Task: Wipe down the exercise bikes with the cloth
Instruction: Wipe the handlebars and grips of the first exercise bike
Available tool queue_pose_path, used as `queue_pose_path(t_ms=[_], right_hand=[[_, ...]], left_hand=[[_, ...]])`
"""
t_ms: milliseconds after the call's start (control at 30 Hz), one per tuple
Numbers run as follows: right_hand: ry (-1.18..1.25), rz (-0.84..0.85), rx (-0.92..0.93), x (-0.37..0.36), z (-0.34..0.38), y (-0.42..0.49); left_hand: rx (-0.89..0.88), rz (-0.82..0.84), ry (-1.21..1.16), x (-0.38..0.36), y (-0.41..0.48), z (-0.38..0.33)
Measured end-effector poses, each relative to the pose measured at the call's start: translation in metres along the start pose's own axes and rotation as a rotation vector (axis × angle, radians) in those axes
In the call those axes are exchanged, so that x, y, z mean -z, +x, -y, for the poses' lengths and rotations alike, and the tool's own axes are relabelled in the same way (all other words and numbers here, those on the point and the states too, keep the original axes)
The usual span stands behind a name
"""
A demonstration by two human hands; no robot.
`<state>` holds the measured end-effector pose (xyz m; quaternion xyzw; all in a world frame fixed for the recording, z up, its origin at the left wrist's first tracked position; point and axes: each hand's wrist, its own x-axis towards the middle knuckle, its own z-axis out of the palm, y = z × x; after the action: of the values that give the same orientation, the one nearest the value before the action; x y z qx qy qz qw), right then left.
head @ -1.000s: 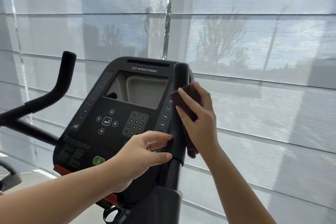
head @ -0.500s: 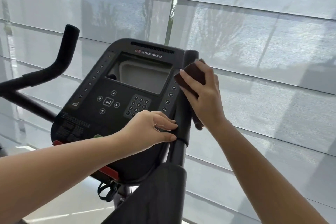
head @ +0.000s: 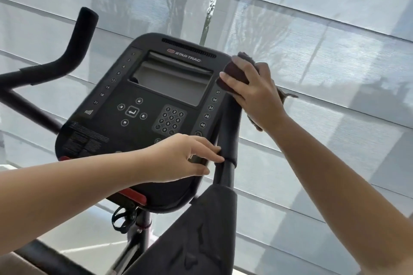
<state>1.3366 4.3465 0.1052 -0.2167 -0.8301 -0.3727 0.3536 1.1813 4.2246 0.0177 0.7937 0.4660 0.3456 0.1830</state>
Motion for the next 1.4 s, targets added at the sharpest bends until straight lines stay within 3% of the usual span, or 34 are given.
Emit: queue_pose_path(t_ms=[100,233,300,433,533,633,733,800,900,1033,1100,1167,1333,1400], right_hand=[[0.051,0.066,0.036,0.002,0.005,-0.015],[0.427,0.259,0.000,0.013,0.028,-0.063],[0.465,0.299,0.038,0.018,0.029,-0.068],[0.244,0.365,0.300,0.016,0.025,-0.036],[-0.064,0.226,0.446,0.003,0.015,-0.002],[-0.003,0.139,0.258,-0.003,0.019,-0.009],[0.323,0.230,0.051,0.000,0.032,-0.044],[0.471,0.272,0.038,0.005,0.032,-0.058],[0.351,0.266,0.149,0.007,0.030,-0.054],[-0.137,0.142,0.490,0.001,0.006,-0.016],[-0.205,0.041,0.384,0.003,-0.006,0.009],[-0.081,0.005,0.161,0.003,-0.004,0.016],[0.292,0.366,0.145,0.007,0.030,-0.033],[0.424,0.427,0.101,0.010,0.034,-0.045]], left_hand=[[-0.096,0.049,-0.022,0.001,-0.006,0.001],[-0.181,0.129,-0.029,0.001,-0.012,0.001],[-0.205,0.165,-0.007,0.001,-0.014,0.002],[-0.219,0.176,-0.024,0.000,-0.015,0.005],[-0.219,0.178,-0.047,0.000,-0.013,0.007],[-0.235,0.207,-0.054,0.000,-0.009,0.007],[-0.229,0.269,-0.134,-0.001,-0.007,0.005],[-0.215,0.295,-0.180,-0.003,-0.006,0.004],[-0.194,0.357,-0.217,-0.008,-0.002,-0.001],[-0.174,0.386,-0.261,-0.012,0.001,-0.004],[-0.167,0.385,-0.268,-0.012,0.001,-0.003],[-0.155,0.388,-0.266,-0.011,0.001,-0.003],[-0.135,0.400,-0.244,-0.009,0.000,-0.003],[-0.123,0.396,-0.245,-0.009,-0.002,-0.004]])
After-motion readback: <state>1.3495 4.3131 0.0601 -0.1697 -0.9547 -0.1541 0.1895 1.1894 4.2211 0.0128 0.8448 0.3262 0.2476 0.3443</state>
